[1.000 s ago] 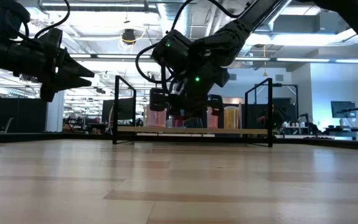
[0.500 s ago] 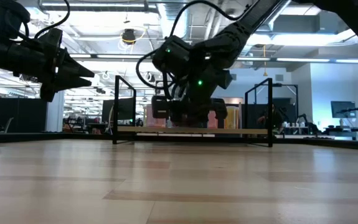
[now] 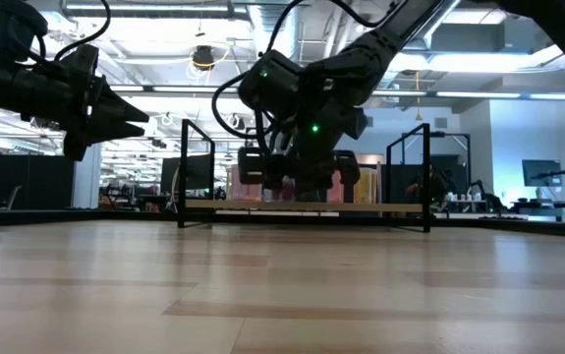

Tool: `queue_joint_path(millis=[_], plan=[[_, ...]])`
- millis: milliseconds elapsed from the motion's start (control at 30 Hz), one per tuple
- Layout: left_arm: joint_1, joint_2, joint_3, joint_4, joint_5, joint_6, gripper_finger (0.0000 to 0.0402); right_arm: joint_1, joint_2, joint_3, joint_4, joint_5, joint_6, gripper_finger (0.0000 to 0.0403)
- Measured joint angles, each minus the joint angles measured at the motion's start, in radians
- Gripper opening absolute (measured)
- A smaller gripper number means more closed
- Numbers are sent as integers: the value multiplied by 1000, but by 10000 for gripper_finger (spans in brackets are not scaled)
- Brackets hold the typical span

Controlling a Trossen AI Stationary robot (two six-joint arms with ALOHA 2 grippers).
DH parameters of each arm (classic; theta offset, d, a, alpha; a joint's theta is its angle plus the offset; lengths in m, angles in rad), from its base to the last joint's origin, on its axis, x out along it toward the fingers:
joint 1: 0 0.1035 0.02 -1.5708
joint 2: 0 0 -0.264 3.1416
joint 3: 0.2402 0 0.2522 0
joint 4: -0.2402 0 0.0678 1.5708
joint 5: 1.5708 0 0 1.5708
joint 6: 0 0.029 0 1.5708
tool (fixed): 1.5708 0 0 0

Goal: Pick and place medicine bottles onto shelf by color
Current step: Return to Home Position

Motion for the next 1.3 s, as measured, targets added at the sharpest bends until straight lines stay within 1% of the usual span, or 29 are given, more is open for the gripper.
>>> queue_joint_path(millis=[167,333,733,900,1000,1133,1300], plan=[[0,0,0,0,0,0,128,11,-1,0,0,25,7,237],[0,0,0,0,0,0,128,25,-1,0,0,48,7,249],[0,0,0,0,0,0,128,76,-2,2,-12,144,35,251],[0,0,0,0,0,0,128,118,-2,2,-17,199,37,251],[0,0,0,0,0,0,128,150,-2,2,-26,212,39,251],[0,0,0,0,0,0,128,206,-3,2,-102,213,121,251],[0,0,0,0,0,0,128,287,-3,2,-238,229,298,251]])
